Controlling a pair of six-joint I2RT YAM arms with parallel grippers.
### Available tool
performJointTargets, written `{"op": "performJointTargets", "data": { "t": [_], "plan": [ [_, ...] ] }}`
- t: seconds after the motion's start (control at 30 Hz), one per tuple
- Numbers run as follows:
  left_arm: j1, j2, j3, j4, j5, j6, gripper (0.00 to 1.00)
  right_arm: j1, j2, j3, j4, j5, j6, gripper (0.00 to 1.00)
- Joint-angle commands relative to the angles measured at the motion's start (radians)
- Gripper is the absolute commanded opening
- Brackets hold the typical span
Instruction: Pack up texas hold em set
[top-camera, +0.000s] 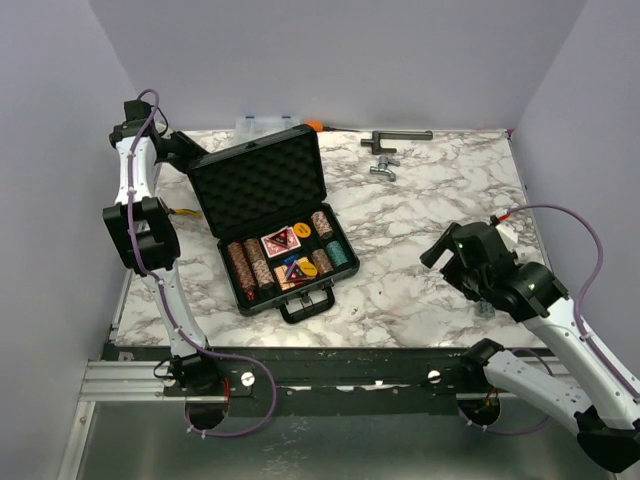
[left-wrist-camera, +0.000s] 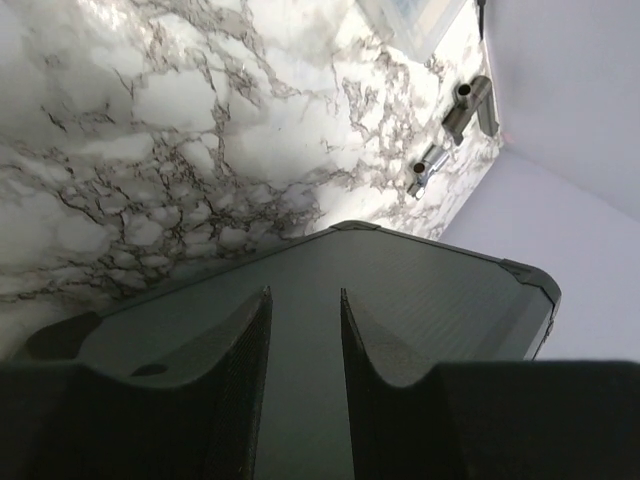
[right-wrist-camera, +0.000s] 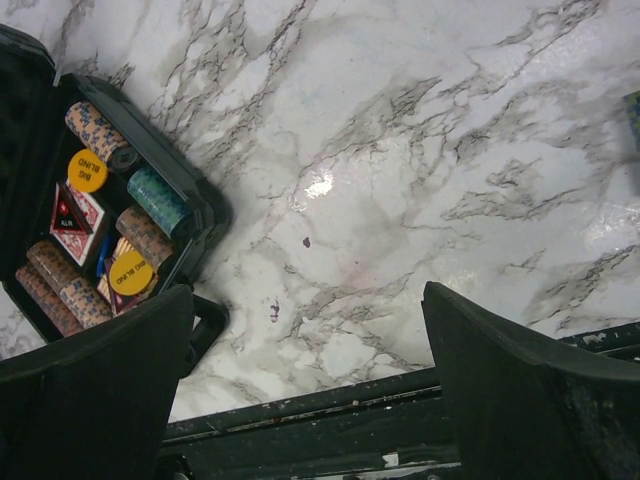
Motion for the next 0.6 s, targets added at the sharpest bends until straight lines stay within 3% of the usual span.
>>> {"op": "performJointTargets", "data": {
  "t": [0.0, 0.57],
  "plan": [
    [-0.036, -0.092, -0.039, -0.054, 0.030, 0.023, 0.33, 0.007, -0.023, 0.003, -0.045, 0.039, -0.006, 1.00],
    [-0.073, -0.240, -0.204, -0.057, -0.029, 0.049, 0.30, 0.008, -0.036, 0.042, -0.060, 0.018, -0.073, 1.00]
  ]
}}
